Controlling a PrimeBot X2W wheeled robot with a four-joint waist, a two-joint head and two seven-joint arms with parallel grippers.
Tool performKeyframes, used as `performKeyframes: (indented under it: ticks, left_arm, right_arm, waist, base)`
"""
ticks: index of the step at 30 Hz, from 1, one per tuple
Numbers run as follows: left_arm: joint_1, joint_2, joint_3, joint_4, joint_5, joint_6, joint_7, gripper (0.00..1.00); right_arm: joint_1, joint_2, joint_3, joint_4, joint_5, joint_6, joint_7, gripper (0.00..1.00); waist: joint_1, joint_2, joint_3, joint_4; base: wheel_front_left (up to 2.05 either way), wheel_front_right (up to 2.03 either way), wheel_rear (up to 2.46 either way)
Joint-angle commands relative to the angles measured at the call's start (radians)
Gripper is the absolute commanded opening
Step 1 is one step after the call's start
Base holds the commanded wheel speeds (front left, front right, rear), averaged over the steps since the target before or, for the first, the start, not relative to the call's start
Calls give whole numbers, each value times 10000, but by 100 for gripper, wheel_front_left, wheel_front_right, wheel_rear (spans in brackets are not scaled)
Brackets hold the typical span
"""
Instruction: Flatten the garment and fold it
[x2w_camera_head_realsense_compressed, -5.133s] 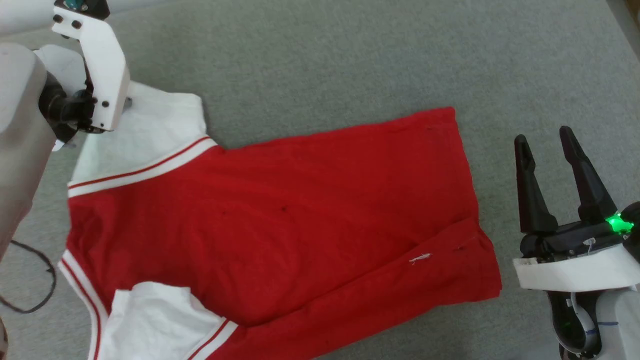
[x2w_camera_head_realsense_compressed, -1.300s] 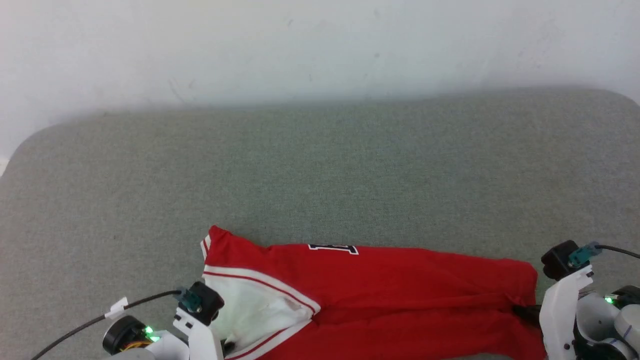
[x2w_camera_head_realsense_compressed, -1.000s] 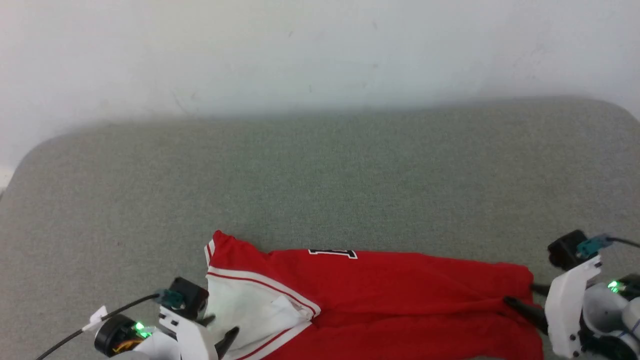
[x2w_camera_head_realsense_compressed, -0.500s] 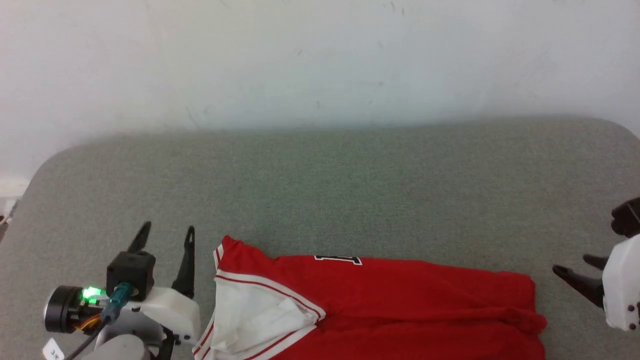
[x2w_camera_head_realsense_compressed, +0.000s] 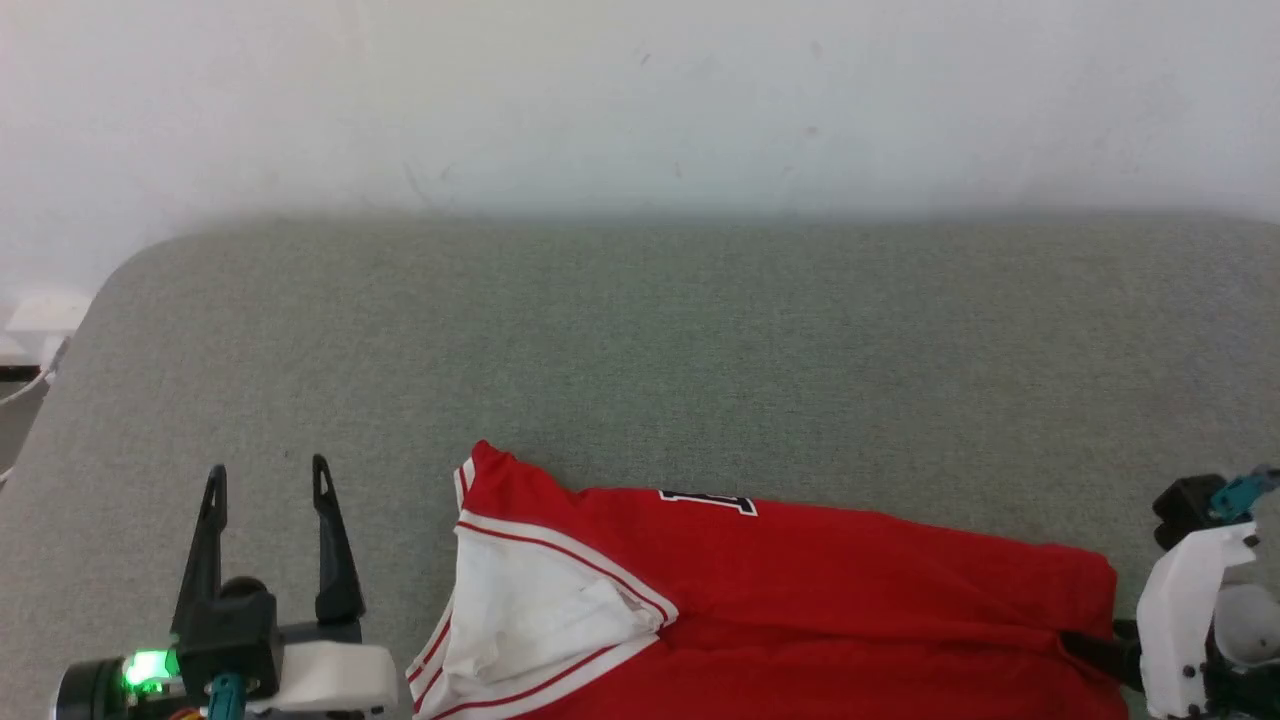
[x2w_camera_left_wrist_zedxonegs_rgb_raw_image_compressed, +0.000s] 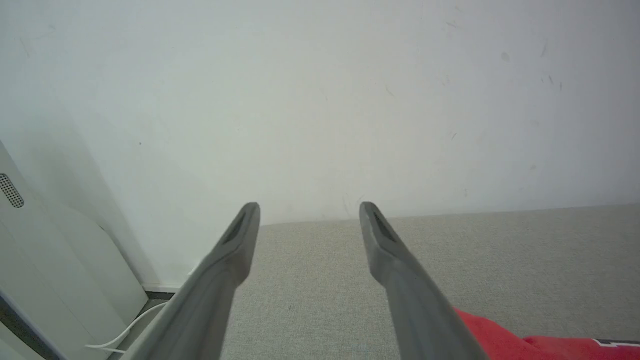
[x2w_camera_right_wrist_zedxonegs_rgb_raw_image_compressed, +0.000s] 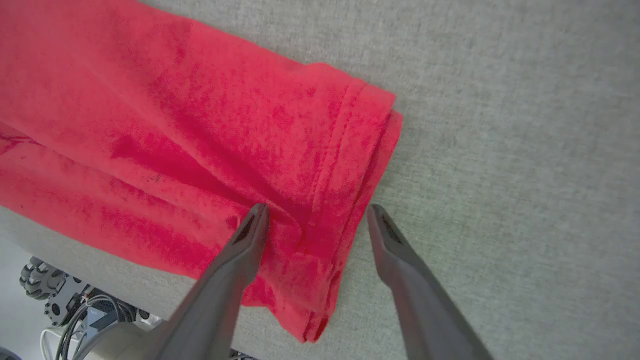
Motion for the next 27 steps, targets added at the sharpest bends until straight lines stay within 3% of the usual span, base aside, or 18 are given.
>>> performKeyframes:
  ticks: [1,9,10,11,12,20,27]
  left_arm:
    - [237,-220,236,-53,250,-140,-46,100]
    - [1116,-1675,1486,294,1274,-1429,-46,100]
    - [1171,-1824,1650,336,1390,-1568,-46,100]
    - [1228,-1961,1804,365,1512,-1702,-46,100]
    - [1300,-2100,1929,391,1626,-1831,-47,100]
    - [1700,-2748,2777,544,2383,-2598,-47,100]
    - [1799,-2995,3074,519,2873,-3046,-47,100]
  right_arm:
    - [124,141,12,152,-105,-7,22,100]
    - [282,906,398,1002,-251,-7,0,100]
    - [284,948,457,1035,-248,-7,-24,96]
    - [272,970,511,1044,-251,-7,-68,6]
    - [262,983,543,1038,-215,-7,-119,0]
    - [30,412,570,370,0,-7,-448,0]
    - [24,-734,26,-231,66,-7,-481,0]
  waist:
    - [0,-1,95,115]
    - [0,-1,155,229]
    - [0,-1,131,214]
    - [0,-1,112,194]
    - [0,-1,76,167]
    - [0,-1,-251,-87]
    - [0,-1,-401,-258]
  base:
    - [0,0,0]
    - [0,0,0]
    - [0,0,0]
    - [0,0,0]
    - [0,0,0]
    - [0,0,0]
    - [0,0,0]
